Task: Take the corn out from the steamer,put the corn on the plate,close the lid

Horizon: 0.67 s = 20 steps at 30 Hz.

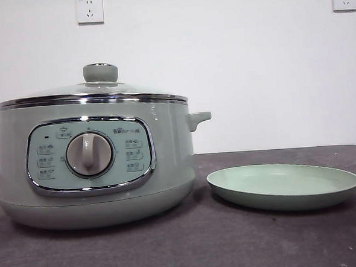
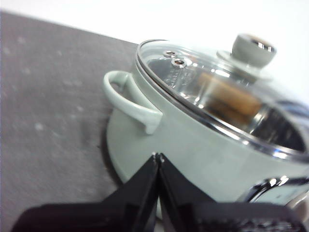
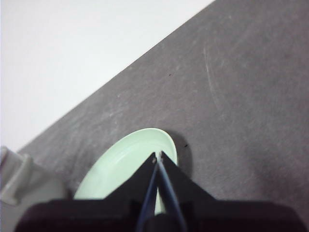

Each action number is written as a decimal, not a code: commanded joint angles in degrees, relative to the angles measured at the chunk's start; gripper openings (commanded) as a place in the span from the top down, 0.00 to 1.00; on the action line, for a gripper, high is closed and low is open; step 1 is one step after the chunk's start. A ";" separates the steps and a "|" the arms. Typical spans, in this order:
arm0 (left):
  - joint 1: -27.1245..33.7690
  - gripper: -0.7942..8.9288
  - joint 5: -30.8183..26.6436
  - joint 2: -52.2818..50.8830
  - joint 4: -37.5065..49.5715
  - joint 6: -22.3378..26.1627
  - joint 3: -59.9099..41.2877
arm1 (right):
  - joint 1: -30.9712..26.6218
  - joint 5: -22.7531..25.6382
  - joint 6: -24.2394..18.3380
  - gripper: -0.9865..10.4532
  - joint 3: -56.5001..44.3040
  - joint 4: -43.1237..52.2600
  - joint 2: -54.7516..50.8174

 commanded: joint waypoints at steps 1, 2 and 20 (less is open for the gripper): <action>0.07 0.92 1.11 -0.15 0.20 -6.88 -0.81 | 0.13 -1.70 3.54 0.92 -0.55 -0.48 -0.02; 0.07 0.92 1.77 -0.15 0.35 -6.88 -0.81 | 0.13 -3.06 3.50 0.92 -0.46 -0.52 -0.02; 0.07 0.93 2.51 12.98 -9.46 2.36 20.22 | 0.15 -14.34 -16.57 0.92 22.49 -10.54 21.16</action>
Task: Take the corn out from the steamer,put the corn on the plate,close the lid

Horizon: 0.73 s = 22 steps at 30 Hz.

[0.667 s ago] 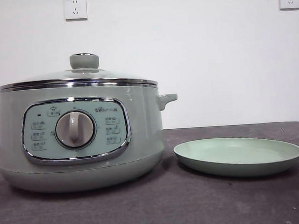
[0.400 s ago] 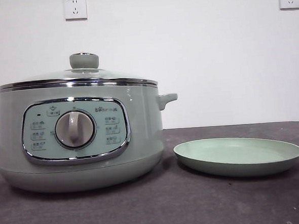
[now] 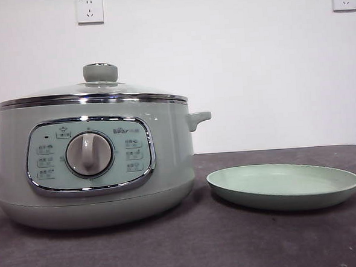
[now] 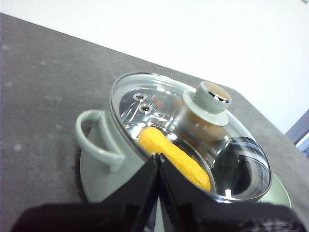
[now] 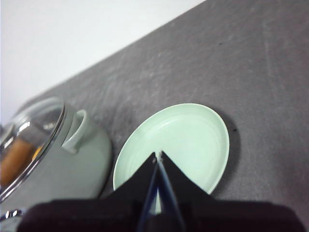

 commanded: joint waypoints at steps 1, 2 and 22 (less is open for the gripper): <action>0.07 0.93 0.96 4.85 -2.08 6.78 5.22 | 0.13 -1.97 -7.19 0.92 5.18 -1.31 5.35; 0.07 0.93 1.64 6.51 -2.95 8.26 6.93 | 0.13 -3.17 -8.37 0.92 6.86 -1.92 7.15; -0.26 0.59 11.91 33.94 -19.71 20.98 31.30 | 0.15 -19.04 -26.99 0.64 31.10 -22.38 32.59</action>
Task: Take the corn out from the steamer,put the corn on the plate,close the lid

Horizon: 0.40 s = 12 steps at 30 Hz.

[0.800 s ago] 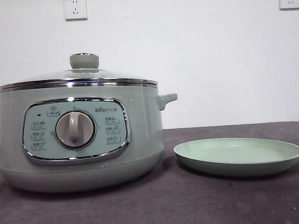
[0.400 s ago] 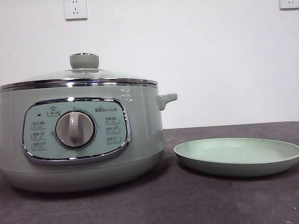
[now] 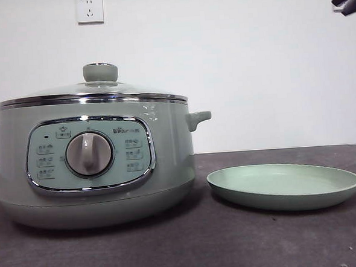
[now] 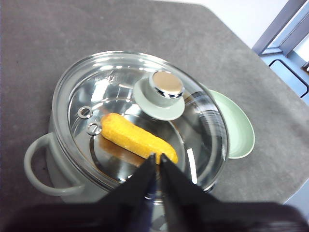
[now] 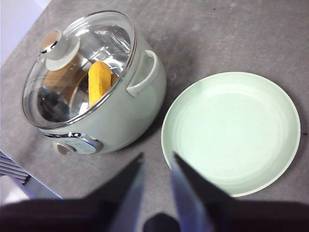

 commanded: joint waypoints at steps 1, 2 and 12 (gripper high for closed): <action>-0.39 0.52 -0.26 1.53 0.20 0.81 0.90 | 0.15 0.17 -1.09 0.62 0.13 0.04 0.20; -0.66 0.48 -0.22 2.25 0.96 -0.17 1.14 | 0.15 0.15 -1.09 0.61 0.13 0.09 0.24; -9.97 0.49 -5.35 13.18 7.87 -3.37 8.68 | 0.15 0.15 -0.04 0.61 0.13 0.52 0.26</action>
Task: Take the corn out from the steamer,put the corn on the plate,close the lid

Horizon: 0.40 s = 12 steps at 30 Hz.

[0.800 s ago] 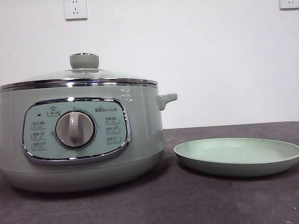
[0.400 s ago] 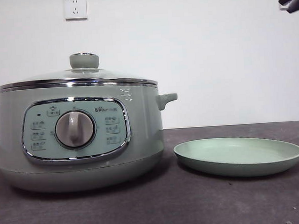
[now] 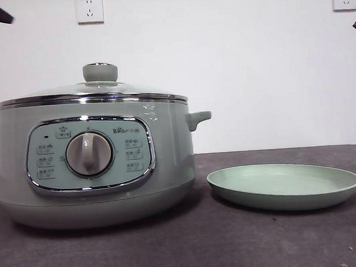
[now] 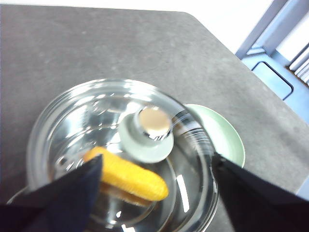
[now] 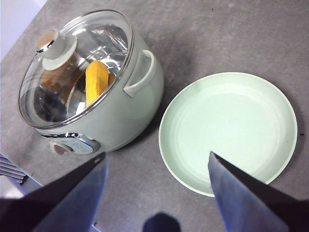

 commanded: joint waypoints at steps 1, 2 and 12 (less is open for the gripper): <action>-3.87 0.49 -4.74 3.74 0.55 -0.46 2.82 | 0.15 -0.04 0.11 0.61 0.13 0.37 0.09; -5.42 0.49 -6.75 5.16 0.55 -0.31 3.96 | 0.15 -0.04 0.11 0.61 0.13 0.39 0.09; -17.14 0.49 -22.64 17.35 4.55 0.13 8.31 | 0.15 -0.02 0.13 0.61 0.13 0.63 0.09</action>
